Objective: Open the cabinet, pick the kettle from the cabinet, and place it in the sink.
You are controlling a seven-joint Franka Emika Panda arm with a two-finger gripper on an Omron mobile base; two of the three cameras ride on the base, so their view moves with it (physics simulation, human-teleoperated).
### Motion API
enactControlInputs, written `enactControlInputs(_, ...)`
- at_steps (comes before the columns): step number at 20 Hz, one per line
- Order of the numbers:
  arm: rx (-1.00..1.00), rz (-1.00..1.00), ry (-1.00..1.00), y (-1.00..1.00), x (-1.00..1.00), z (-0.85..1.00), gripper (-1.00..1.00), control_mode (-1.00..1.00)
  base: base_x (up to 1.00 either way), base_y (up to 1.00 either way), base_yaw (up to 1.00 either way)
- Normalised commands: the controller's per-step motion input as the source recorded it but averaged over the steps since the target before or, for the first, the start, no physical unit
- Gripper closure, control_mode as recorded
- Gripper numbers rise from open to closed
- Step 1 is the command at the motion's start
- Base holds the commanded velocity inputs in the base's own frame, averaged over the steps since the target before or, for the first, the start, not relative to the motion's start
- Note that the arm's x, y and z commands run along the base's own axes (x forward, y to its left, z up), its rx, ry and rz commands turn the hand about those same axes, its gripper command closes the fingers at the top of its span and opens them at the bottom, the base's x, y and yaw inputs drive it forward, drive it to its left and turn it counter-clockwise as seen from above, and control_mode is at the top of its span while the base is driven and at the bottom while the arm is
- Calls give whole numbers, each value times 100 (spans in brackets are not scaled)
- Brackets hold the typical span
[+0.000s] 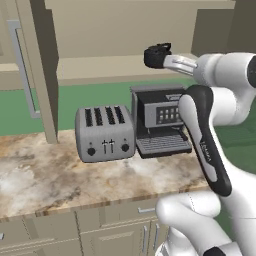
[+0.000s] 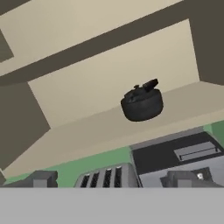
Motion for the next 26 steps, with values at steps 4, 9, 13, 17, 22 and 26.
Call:
enactControlInputs(4,-1,-3,0,-16,7,23,-100,-100,0,0,0)
enactControlInputs(9,0,-8,1,-10,13,23,-100,-100,0,0,0)
enactControlInputs(13,0,-7,1,-12,22,6,-100,-100,0,0,0)
enactControlInputs(17,0,-7,0,-14,26,0,-100,-100,0,0,0)
enactControlInputs(22,2,-2,0,-25,27,0,-100,-100,0,0,0)
enactControlInputs(26,10,0,0,-33,18,0,-100,-100,0,0,0)
